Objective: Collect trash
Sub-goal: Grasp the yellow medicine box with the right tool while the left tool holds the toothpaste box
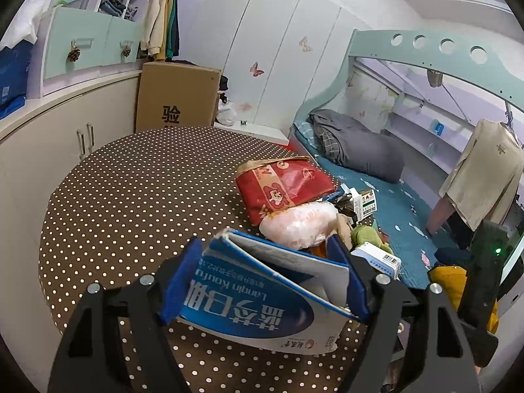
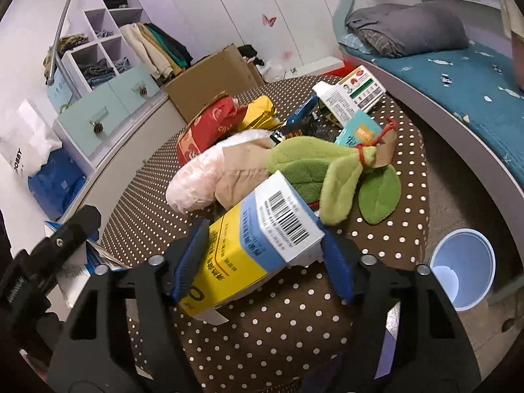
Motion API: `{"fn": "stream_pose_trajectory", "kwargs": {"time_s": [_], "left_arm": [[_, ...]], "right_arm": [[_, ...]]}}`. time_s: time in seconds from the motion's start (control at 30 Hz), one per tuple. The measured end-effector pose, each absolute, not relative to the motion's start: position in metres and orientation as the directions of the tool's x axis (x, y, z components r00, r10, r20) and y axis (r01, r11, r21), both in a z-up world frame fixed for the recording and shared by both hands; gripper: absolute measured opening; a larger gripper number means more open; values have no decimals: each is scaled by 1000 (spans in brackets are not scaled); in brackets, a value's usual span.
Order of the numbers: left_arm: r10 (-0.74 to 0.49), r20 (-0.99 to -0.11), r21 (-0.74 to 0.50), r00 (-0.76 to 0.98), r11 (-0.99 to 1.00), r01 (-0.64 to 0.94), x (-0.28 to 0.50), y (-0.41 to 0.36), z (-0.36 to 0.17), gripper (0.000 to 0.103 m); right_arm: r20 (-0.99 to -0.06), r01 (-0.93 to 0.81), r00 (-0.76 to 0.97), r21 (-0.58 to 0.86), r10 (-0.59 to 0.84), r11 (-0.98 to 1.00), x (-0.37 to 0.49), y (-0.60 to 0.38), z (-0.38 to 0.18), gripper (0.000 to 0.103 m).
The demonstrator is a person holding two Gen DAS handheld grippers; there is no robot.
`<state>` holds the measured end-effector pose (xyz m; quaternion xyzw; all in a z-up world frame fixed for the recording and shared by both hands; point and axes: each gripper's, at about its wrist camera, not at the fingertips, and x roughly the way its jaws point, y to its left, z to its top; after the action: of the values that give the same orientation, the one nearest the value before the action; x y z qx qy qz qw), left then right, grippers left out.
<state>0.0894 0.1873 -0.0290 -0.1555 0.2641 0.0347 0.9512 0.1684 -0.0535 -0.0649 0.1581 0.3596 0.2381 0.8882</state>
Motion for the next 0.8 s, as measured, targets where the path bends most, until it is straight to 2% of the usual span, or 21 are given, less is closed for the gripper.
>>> {"fn": "stream_pose_trajectory", "kwargs": {"time_s": [0.13, 0.37, 0.43, 0.47, 0.5, 0.57, 0.63, 0.8], "left_arm": [[-27, -506, -282, 862, 950, -135, 88, 186, -27, 76], [-50, -493, -272, 869, 957, -99, 86, 175, -23, 76], [-47, -490, -264, 870, 960, -97, 85, 172, -22, 76], [-47, -490, -262, 871, 960, -96, 84, 171, -22, 76], [-47, -491, -263, 870, 960, -97, 83, 171, -23, 76], [-39, -495, -264, 868, 959, -107, 81, 173, -25, 76], [-32, -499, -265, 866, 957, -118, 80, 176, -28, 77], [-9, -514, -268, 858, 952, -150, 78, 185, -32, 77]], "right_arm": [[-555, -325, 629, 449, 545, 832, 162, -64, -59, 51], [-512, -376, 694, 342, 506, 862, 144, -76, -31, 49], [-508, -398, 737, 205, 445, 894, 137, -69, -23, 49], [-492, -423, 771, 79, 404, 903, 130, -60, -20, 49], [-493, -441, 775, 28, 396, 897, 128, -55, -20, 50], [-529, -506, 747, -57, 404, 861, 128, -38, -27, 65], [-548, -532, 723, -56, 420, 845, 131, -30, -37, 79], [-641, -544, 612, 83, 462, 835, 154, -15, -76, 79]]}}
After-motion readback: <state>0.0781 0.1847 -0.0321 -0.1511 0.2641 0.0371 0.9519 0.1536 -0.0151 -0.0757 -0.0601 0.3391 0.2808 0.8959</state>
